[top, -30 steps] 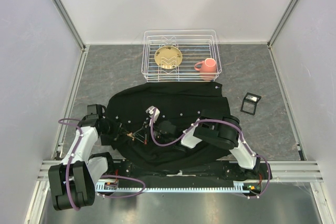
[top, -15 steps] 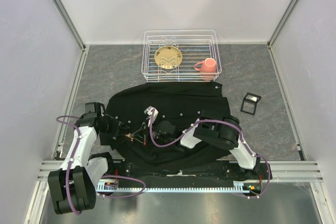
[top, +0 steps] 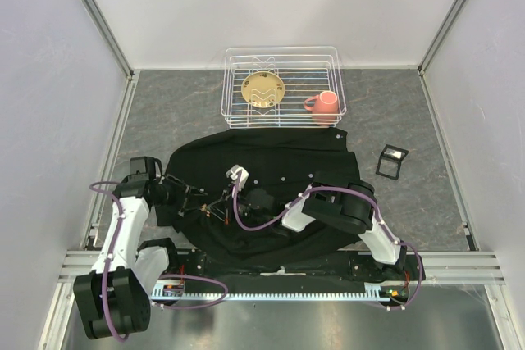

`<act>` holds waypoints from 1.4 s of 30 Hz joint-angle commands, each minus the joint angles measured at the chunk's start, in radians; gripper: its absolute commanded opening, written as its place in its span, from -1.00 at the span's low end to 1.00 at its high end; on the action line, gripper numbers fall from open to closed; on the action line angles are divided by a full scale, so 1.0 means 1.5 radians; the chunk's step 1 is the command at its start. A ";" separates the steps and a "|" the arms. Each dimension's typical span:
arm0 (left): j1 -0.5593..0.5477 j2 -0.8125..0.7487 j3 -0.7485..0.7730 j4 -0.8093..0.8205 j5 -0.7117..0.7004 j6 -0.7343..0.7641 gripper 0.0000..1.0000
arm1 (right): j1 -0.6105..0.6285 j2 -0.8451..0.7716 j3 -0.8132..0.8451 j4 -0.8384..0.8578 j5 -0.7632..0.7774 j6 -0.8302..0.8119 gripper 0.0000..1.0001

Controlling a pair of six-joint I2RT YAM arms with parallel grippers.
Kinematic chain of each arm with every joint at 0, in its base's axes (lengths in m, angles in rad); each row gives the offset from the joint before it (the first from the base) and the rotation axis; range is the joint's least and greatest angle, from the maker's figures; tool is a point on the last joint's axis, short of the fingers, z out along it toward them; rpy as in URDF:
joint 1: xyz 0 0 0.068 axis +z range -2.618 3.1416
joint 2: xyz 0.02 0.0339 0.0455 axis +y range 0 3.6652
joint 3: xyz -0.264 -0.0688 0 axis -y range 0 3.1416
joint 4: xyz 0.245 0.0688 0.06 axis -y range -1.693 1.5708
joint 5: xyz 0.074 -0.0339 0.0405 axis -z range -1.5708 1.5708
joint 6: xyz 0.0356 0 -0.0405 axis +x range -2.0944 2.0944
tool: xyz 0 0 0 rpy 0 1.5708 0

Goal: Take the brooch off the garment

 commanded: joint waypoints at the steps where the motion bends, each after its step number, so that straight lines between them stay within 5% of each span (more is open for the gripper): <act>1: 0.002 0.017 -0.008 0.009 0.083 -0.047 0.00 | -0.002 -0.028 0.006 0.031 0.013 -0.018 -1.00; 29: 0.002 0.062 -0.056 0.078 0.021 -0.101 -0.31 | 0.007 -0.027 -0.024 0.128 -0.043 -0.020 -1.00; 42: 0.002 0.072 -0.069 0.089 0.016 -0.099 -0.64 | 0.008 -0.006 -0.029 0.212 -0.125 -0.026 -1.00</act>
